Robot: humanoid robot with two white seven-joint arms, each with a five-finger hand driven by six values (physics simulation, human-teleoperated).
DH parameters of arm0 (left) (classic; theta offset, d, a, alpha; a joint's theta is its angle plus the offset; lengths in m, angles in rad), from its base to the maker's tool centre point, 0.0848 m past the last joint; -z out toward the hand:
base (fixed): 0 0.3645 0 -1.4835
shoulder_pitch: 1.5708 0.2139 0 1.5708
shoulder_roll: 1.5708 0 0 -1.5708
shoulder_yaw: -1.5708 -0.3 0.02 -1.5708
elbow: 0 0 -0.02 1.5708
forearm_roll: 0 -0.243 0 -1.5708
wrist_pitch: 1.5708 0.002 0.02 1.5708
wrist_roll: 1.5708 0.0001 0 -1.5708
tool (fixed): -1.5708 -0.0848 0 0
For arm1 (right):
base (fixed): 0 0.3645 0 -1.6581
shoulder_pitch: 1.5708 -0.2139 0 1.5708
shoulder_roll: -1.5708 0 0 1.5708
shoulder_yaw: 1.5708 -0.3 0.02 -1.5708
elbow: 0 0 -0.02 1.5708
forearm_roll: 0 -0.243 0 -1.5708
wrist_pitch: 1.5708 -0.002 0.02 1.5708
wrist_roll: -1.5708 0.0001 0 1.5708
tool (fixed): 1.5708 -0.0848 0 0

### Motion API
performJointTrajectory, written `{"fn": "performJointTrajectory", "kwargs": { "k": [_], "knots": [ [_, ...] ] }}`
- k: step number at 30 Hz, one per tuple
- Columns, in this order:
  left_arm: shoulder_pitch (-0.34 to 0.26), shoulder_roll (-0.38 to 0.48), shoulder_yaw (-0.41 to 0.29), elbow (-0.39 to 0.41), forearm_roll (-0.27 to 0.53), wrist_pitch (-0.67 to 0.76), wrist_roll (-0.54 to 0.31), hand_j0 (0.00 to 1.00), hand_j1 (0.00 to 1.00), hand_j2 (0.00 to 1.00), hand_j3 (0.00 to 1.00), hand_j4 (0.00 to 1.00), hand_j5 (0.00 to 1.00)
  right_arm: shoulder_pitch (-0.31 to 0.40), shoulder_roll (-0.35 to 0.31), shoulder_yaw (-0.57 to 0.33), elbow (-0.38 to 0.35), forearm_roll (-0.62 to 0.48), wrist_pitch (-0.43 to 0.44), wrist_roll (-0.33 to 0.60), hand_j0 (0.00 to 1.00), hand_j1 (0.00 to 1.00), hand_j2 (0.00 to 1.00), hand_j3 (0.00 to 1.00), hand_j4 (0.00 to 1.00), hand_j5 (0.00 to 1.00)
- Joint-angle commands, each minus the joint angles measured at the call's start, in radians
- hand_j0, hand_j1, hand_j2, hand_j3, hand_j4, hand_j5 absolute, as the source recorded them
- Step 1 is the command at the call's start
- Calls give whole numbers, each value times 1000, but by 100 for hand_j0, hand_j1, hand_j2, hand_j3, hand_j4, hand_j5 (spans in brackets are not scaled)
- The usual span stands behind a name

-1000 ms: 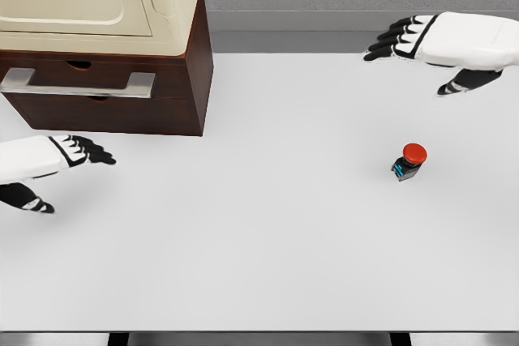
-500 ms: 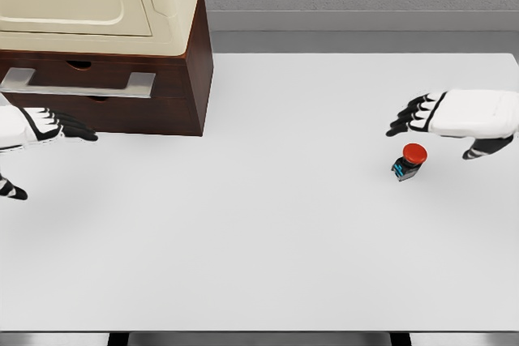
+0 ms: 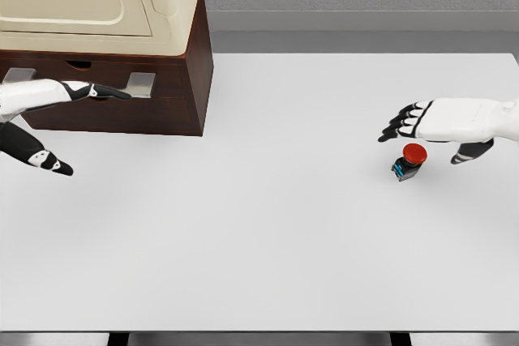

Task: Open the cabinet drawer with left arm, and place a switch into the drawer with right arm

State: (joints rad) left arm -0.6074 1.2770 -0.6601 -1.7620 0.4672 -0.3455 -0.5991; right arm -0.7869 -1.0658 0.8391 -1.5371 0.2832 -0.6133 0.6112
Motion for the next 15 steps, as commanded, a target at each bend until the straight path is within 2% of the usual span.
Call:
{"fn": "performJointTrajectory", "kwargs": {
  "k": [1,5,12,15],
  "knots": [
    [0,-7,-9,1,-71,95,32,100,100,100,100,100,100,0,18,5,23,14,2,0,100,100,100,100,100,100],
    [0,-12,-9,-1,-85,203,151,100,100,100,100,100,100,9,26,6,43,34,2,0,100,100,100,100,100,100],
    [-3,-12,-7,4,-107,221,153,100,100,100,100,100,100,25,30,6,45,42,2,0,100,100,100,100,100,100],
    [-3,-13,-9,19,-117,250,154,100,100,100,100,100,100,25,52,5,84,62,2,0,100,100,100,100,100,100]
  ]
}}
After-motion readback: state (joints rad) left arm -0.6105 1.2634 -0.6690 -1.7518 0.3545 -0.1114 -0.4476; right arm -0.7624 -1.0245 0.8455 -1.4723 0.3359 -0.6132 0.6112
